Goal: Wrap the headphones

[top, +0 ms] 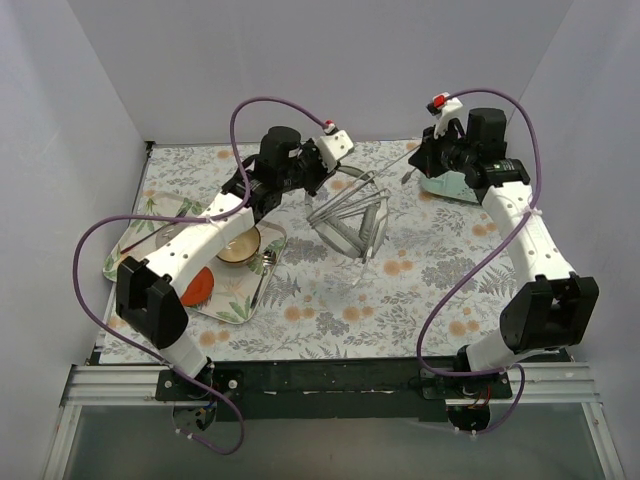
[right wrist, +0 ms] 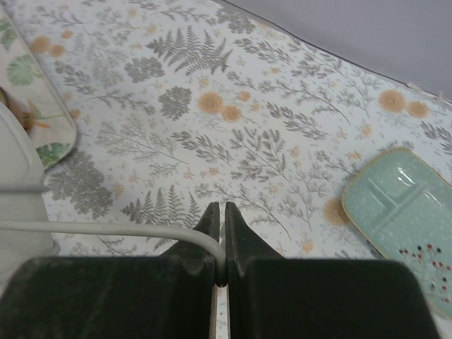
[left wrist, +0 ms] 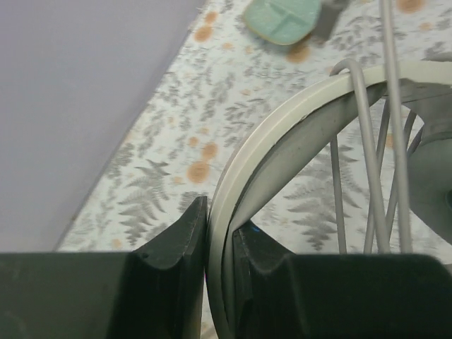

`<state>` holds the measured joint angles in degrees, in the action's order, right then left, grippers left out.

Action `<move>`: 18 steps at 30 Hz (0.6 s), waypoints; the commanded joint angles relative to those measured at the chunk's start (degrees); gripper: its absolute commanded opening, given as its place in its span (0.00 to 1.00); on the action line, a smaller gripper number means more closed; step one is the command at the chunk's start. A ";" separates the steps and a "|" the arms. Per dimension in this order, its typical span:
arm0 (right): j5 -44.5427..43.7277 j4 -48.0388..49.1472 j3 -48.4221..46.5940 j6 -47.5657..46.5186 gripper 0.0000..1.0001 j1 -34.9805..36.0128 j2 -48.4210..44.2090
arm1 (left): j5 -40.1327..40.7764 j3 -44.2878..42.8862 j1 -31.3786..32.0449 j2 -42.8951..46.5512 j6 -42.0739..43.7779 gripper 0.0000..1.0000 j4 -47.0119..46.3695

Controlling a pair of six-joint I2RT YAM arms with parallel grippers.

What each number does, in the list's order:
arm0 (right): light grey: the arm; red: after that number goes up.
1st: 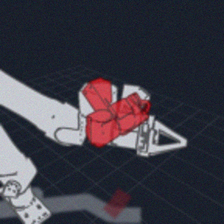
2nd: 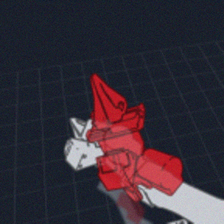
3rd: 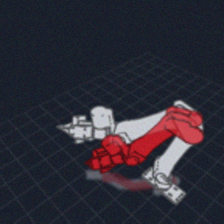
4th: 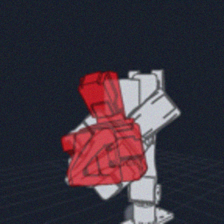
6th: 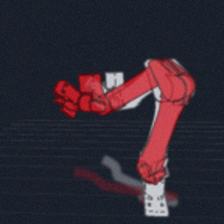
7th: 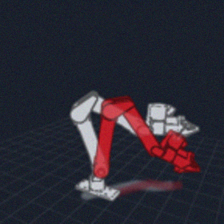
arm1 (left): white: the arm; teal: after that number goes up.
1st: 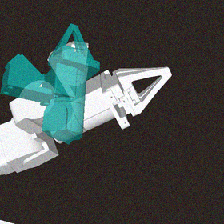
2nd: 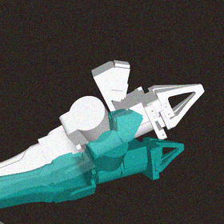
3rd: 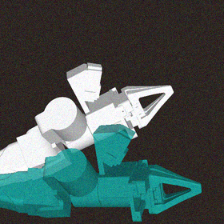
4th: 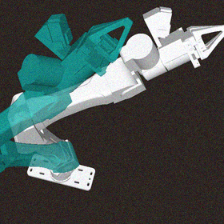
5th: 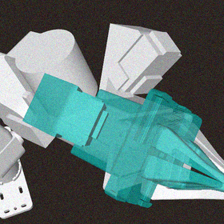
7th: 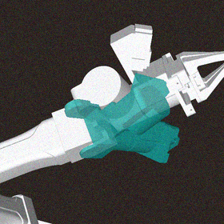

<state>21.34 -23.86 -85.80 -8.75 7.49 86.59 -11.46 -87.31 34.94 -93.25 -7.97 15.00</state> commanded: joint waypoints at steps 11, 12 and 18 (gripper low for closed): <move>13.99 43.00 29.54 20.78 0.08 2.27 -4.23 | -8.41 -17.80 -1.19 -0.52 -34.48 0.00 15.58; 13.64 44.84 30.85 23.40 0.09 2.88 -4.32 | -8.05 -18.68 -1.01 -0.79 -34.92 0.00 16.10; 12.76 56.72 34.91 30.80 0.21 4.47 -2.57 | -5.06 -22.81 -0.57 -2.11 -36.33 0.00 16.63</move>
<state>35.83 20.27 -52.29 14.39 11.42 83.94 -16.73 -104.64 34.28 -97.10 -38.70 34.13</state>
